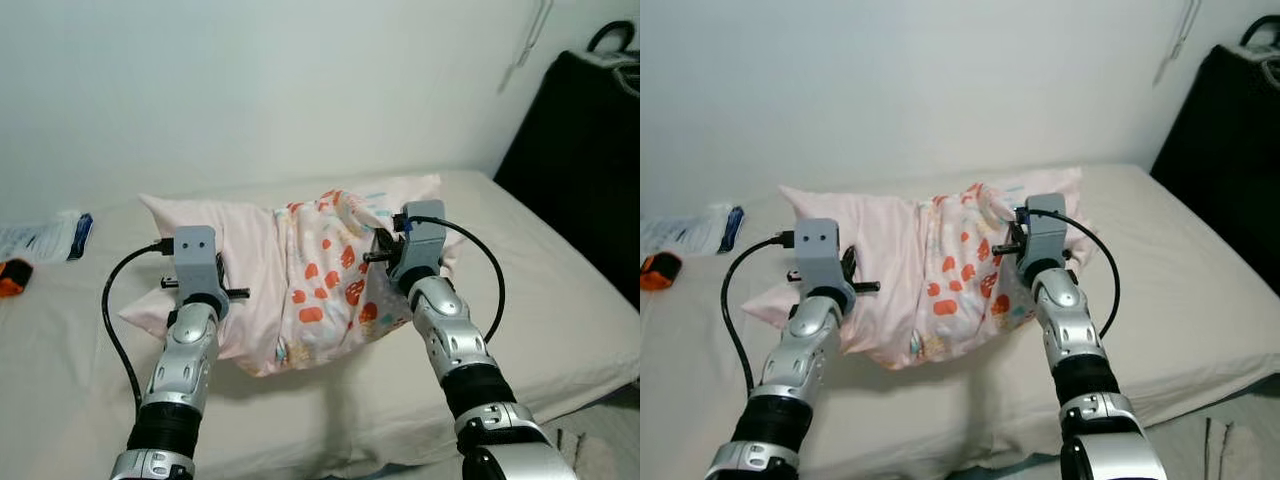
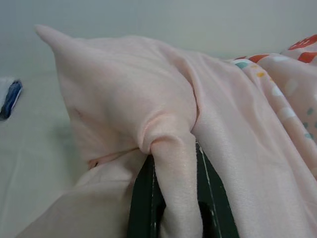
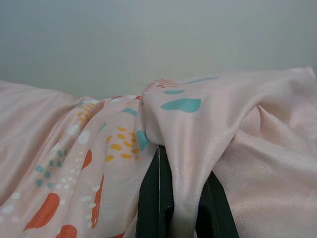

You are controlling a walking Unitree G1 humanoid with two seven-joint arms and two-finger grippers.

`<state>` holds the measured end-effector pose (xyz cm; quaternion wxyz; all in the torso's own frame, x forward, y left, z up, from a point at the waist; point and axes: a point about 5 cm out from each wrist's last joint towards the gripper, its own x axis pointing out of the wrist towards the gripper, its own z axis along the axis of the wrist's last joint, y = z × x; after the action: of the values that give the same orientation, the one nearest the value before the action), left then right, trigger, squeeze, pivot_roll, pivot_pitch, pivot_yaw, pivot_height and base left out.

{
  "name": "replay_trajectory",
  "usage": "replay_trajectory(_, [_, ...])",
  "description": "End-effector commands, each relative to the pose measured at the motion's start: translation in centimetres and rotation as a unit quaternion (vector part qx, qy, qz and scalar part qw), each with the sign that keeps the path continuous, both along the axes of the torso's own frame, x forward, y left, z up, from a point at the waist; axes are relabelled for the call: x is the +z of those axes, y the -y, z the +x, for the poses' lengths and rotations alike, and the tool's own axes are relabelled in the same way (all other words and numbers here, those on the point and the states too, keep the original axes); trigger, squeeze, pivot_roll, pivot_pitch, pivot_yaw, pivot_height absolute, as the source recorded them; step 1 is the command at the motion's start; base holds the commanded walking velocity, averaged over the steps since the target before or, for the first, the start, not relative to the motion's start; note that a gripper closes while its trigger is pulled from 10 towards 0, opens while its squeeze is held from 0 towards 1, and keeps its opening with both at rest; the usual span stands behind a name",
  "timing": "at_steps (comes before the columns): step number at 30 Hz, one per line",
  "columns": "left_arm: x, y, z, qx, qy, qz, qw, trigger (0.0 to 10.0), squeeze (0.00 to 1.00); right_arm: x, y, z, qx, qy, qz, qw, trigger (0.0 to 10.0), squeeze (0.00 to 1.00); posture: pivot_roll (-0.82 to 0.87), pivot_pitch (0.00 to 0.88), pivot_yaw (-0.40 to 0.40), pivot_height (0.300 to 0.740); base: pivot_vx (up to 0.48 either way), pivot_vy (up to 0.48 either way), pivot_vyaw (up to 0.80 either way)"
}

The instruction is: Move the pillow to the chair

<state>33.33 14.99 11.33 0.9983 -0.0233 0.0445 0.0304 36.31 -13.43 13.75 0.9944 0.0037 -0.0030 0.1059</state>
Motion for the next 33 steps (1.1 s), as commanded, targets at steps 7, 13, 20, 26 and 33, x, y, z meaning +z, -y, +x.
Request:
replay_trajectory(7, [1.2,1.6,0.6,-0.037,0.033,-0.003,0.999,10.0,0.00,1.1,-1.3,0.1,0.034,0.025,0.004,0.999,10.0,0.00,-0.04,0.000,-0.051,0.740,0.000,0.000,0.00])
replay_trajectory(13, [1.0,1.6,0.5,-0.033,0.026,-0.003,0.999,10.0,0.00,0.4,-1.4,0.0,0.038,0.011,-0.008,0.999,10.0,0.00,-0.04,0.000,-0.056,0.740,0.000,0.000,0.00])
replay_trajectory(20, [0.1,1.5,0.2,-0.029,0.005,0.001,1.000,10.0,0.00,-0.2,-1.7,-0.1,0.040,0.003,-0.018,0.999,10.0,0.00,-0.04,0.000,-0.056,0.740,0.000,0.000,0.00])
replay_trajectory(26, [-0.5,1.4,-0.1,-0.036,-0.016,-0.006,0.999,10.0,0.00,-0.5,-1.7,-0.2,0.037,-0.003,-0.019,0.999,10.0,0.00,-0.03,0.000,-0.060,0.740,0.000,0.000,0.00])
replay_trajectory(33, [-1.1,1.4,-0.3,-0.039,-0.015,0.025,0.999,10.0,0.00,-1.5,-1.2,-0.3,0.018,-0.024,-0.017,0.999,10.0,0.00,-0.03,0.000,-0.058,0.740,0.000,0.000,0.00])
